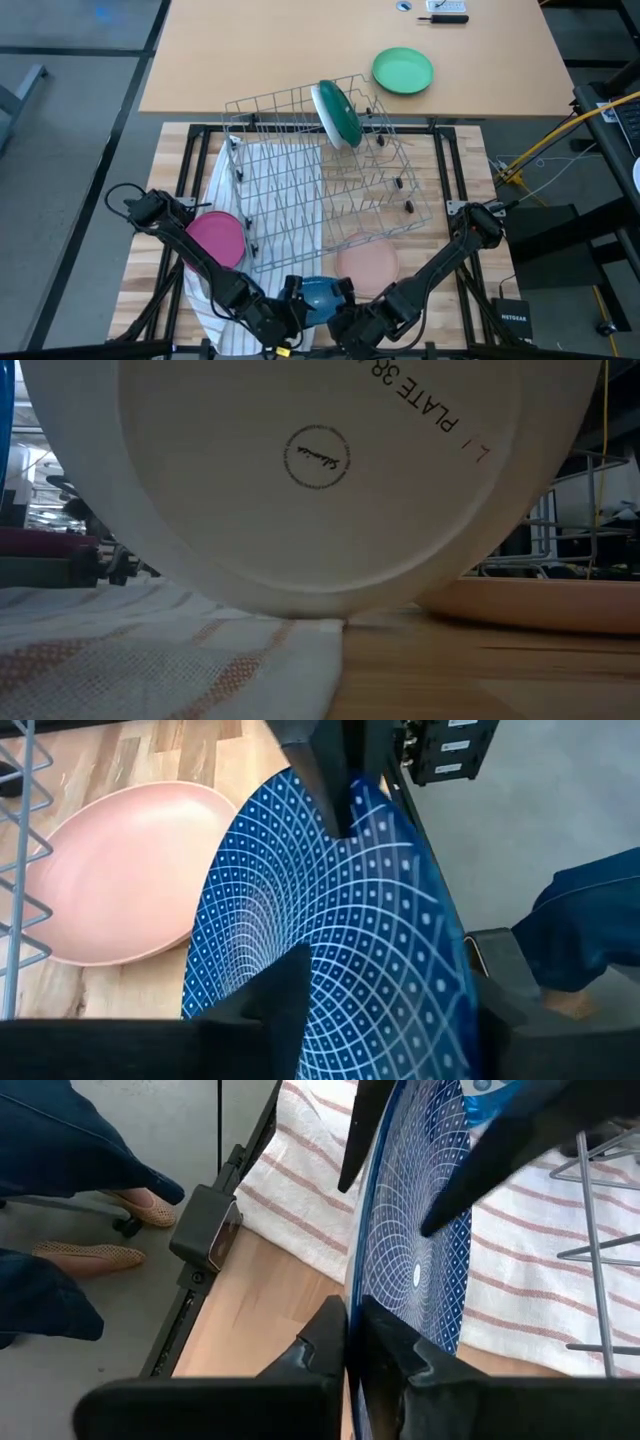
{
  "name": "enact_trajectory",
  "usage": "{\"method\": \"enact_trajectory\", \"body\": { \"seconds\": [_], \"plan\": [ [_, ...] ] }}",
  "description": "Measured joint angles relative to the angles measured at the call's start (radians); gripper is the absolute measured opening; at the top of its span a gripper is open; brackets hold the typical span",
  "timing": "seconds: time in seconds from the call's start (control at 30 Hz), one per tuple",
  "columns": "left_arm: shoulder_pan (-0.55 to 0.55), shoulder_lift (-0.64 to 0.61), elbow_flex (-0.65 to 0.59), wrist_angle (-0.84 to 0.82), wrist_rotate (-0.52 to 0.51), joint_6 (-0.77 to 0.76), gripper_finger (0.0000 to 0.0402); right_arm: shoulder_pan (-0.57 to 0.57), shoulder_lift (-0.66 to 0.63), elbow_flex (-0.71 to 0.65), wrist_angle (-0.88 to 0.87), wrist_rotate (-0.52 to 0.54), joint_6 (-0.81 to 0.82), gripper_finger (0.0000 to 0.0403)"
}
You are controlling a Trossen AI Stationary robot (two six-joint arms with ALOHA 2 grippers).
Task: Sort dishes
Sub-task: Put the blue plate into the dish rack
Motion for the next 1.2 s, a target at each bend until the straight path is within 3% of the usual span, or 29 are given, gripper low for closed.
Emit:
{"method": "enact_trajectory", "body": {
  "seconds": [0.33, 0.53, 0.7, 0.93, 1.2],
  "plan": [
    [-0.004, -0.004, 0.000, -0.002, -0.025, 0.062, 0.0015, 0.001, -0.001, -0.001, -0.008, 0.002, 0.016, 0.0022],
    [-0.006, -0.004, 0.000, 0.006, -0.011, 0.077, 0.0023, 0.002, -0.002, -0.001, -0.011, -0.030, 0.100, 0.0032],
    [-0.007, -0.003, 0.000, 0.006, -0.006, 0.096, 0.0010, 0.000, -0.002, -0.001, -0.006, -0.101, 0.100, 0.0072],
    [-0.006, -0.003, 0.000, 0.006, -0.007, 0.095, 0.0014, 0.002, -0.002, -0.001, -0.007, -0.095, 0.101, 0.0130],
    [-0.006, -0.003, 0.001, 0.027, -0.018, 0.095, 0.0007, 0.005, -0.037, -0.001, -0.046, -0.085, 0.102, 0.0135]
  ]
}}
